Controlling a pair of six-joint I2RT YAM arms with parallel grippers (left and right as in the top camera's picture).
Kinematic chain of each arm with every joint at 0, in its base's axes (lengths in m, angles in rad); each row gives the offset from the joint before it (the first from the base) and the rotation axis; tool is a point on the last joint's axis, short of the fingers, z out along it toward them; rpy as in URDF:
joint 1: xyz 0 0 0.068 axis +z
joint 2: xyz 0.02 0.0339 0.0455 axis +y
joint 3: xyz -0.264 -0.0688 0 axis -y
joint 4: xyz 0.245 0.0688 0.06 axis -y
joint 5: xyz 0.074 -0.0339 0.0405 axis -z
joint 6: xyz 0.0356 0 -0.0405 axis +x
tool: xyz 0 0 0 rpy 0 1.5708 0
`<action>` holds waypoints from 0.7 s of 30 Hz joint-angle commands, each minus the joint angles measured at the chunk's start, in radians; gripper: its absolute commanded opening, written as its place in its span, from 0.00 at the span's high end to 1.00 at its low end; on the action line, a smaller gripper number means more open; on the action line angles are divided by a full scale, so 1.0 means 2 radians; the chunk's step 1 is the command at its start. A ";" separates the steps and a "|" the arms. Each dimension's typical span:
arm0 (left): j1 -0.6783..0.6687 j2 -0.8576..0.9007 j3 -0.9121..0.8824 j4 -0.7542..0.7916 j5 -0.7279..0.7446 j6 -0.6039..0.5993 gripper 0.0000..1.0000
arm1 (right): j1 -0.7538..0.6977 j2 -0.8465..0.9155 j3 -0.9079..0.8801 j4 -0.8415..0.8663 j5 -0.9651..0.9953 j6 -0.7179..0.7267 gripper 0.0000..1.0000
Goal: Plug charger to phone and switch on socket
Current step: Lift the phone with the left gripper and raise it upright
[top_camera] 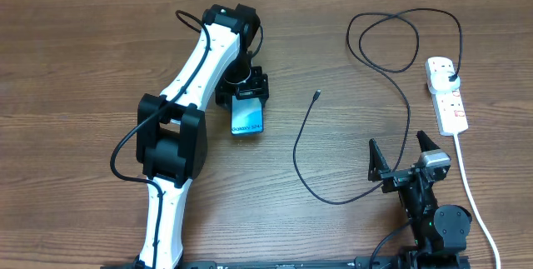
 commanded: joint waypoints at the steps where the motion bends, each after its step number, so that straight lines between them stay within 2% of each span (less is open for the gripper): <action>1: 0.014 0.001 0.015 -0.018 0.145 0.042 0.25 | -0.004 -0.004 -0.005 0.002 0.003 -0.002 0.00; 5: 0.041 0.001 0.015 -0.038 0.288 0.060 0.26 | -0.004 -0.004 -0.005 0.002 0.003 -0.002 0.00; 11: 0.079 0.001 0.015 -0.056 0.435 0.067 0.26 | -0.004 -0.004 -0.005 0.002 0.003 -0.002 0.00; 21: 0.110 0.001 0.015 -0.063 0.559 0.067 0.27 | -0.004 -0.004 -0.005 0.002 0.003 -0.002 0.00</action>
